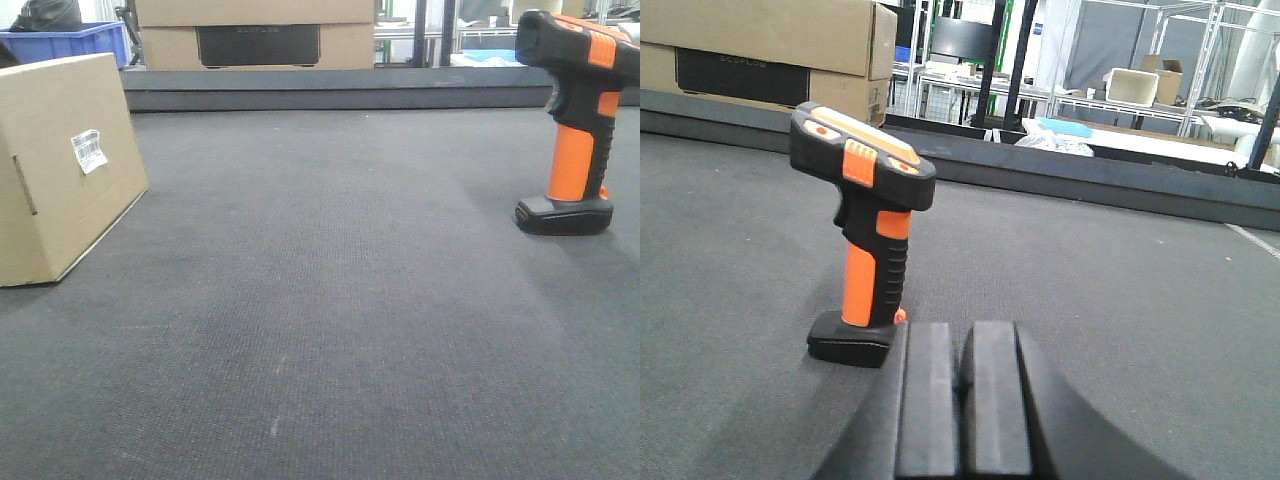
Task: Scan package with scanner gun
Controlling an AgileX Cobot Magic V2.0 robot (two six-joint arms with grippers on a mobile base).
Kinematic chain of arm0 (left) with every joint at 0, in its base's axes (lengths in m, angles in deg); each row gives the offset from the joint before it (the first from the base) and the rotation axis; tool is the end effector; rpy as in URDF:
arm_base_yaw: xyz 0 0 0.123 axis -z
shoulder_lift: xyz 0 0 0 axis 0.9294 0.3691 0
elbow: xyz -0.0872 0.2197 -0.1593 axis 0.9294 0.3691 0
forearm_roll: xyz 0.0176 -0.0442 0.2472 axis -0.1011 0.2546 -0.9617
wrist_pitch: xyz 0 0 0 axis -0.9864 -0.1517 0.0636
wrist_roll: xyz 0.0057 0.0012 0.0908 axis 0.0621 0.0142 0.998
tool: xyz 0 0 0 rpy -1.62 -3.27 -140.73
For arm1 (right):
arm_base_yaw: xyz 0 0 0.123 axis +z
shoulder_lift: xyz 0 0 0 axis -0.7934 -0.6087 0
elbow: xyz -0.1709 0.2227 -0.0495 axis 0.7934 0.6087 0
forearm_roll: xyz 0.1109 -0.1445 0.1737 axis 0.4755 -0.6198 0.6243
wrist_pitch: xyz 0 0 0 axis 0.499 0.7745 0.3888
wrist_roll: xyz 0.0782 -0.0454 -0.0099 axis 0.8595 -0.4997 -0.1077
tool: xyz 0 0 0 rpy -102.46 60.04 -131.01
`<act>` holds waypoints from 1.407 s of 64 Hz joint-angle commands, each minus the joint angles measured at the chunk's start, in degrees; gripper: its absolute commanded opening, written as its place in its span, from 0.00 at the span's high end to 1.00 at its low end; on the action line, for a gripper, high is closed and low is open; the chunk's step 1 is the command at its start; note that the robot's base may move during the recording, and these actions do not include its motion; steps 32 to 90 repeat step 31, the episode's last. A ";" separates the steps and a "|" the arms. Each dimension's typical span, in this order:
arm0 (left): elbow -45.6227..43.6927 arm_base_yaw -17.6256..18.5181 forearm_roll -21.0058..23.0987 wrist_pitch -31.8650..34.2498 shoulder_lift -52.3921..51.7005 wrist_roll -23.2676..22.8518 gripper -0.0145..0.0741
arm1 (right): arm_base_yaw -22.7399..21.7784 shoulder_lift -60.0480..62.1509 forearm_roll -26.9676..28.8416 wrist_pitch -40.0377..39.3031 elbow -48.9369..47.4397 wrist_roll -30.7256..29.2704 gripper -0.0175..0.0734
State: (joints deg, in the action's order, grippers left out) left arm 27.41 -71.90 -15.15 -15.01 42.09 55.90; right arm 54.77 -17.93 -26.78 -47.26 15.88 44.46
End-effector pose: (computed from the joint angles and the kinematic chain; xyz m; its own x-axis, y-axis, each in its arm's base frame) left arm 0.0565 0.0036 0.2136 0.0948 -0.0272 -0.9951 -0.0585 0.9977 -0.0328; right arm 0.0565 0.0024 0.2095 0.0506 -0.0829 -0.9953 -0.0374 0.9957 -0.0848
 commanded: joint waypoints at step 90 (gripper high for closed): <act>-0.07 0.30 0.40 1.31 -0.32 0.27 0.96 | -0.27 0.15 -0.35 -1.24 -0.02 0.02 0.99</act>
